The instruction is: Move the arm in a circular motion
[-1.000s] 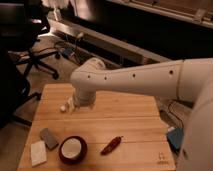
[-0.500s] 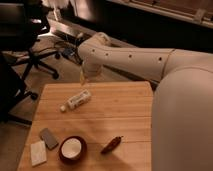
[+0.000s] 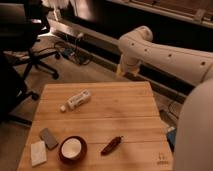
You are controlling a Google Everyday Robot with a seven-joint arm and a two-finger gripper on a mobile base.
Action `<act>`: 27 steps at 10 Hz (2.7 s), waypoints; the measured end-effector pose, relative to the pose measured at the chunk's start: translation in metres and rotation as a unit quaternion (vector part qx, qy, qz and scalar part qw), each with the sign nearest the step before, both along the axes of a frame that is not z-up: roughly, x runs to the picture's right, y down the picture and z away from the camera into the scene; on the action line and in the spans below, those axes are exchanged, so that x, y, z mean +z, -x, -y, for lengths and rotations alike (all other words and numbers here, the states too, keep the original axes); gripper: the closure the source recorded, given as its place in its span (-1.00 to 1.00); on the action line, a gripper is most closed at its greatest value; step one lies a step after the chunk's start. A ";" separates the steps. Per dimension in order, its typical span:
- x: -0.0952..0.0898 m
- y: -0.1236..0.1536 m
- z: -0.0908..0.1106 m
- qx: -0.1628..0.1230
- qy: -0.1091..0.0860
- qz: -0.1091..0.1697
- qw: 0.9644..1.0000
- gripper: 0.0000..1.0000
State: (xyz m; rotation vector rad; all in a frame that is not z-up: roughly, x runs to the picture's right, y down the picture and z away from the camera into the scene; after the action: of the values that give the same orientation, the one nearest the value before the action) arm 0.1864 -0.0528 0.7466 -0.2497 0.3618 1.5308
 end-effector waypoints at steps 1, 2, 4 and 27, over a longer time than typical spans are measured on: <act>-0.015 -0.032 -0.021 0.024 0.008 -0.026 0.999 -0.30; -0.030 -0.056 -0.044 0.042 0.018 -0.050 0.998 -0.30; -0.060 -0.062 -0.102 0.062 0.048 -0.067 0.995 -0.30; 0.017 0.084 -0.020 -0.051 -0.013 0.043 0.998 -0.30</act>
State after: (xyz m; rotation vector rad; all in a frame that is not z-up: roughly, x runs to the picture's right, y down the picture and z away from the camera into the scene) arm 0.1024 -0.0326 0.7639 -0.2726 0.2815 1.4188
